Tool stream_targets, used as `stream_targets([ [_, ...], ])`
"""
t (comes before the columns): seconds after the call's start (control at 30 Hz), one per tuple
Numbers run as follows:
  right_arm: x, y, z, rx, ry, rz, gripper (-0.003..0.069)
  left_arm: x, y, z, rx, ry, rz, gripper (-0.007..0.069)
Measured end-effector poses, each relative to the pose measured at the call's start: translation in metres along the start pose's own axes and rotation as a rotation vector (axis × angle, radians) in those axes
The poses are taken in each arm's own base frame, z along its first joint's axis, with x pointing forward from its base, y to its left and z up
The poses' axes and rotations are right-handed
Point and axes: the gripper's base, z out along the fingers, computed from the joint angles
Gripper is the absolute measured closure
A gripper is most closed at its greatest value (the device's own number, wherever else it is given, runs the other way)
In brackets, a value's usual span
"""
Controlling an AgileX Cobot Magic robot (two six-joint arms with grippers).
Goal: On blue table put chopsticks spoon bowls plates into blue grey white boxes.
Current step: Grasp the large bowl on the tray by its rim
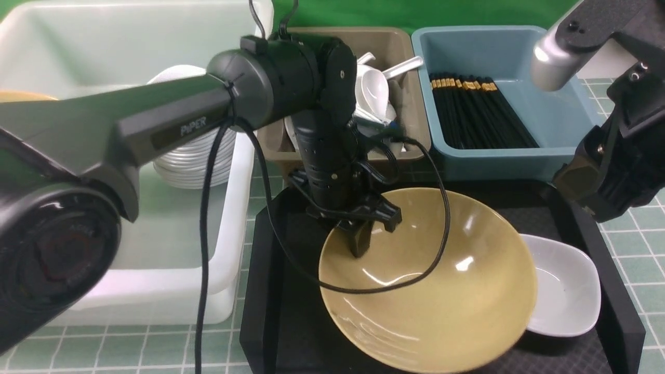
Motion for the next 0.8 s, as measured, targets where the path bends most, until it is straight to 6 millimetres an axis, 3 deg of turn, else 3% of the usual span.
stream_targets([
  [0.13,0.0,0.0,0.0,0.0,-0.002,0.0,0.0336,0.0,-0.002,0.002,0.006,0.003,0.001,0.0287],
  [0.33,0.0,0.0,0.0,0.0,-0.002,-0.002,0.0336,0.0,0.0,0.002,-0.009,0.005,0.0,0.0243],
  [0.43,0.0,0.0,0.0,0.0,-0.002,-0.003,0.0336,0.001,0.001,0.002,-0.02,0.007,-0.002,0.0323],
  [0.57,0.0,0.0,0.0,0.001,-0.003,-0.017,0.0349,0.001,-0.002,0.0,-0.006,0.0,-0.011,0.0514],
  [0.7,-0.001,0.0,0.0,0.002,-0.01,-0.027,0.0414,0.004,-0.009,-0.019,0.023,-0.039,-0.012,0.0594],
  [0.8,-0.003,0.0,0.0,0.003,-0.034,-0.031,0.0512,0.009,-0.011,-0.042,-0.013,-0.087,0.014,0.062],
])
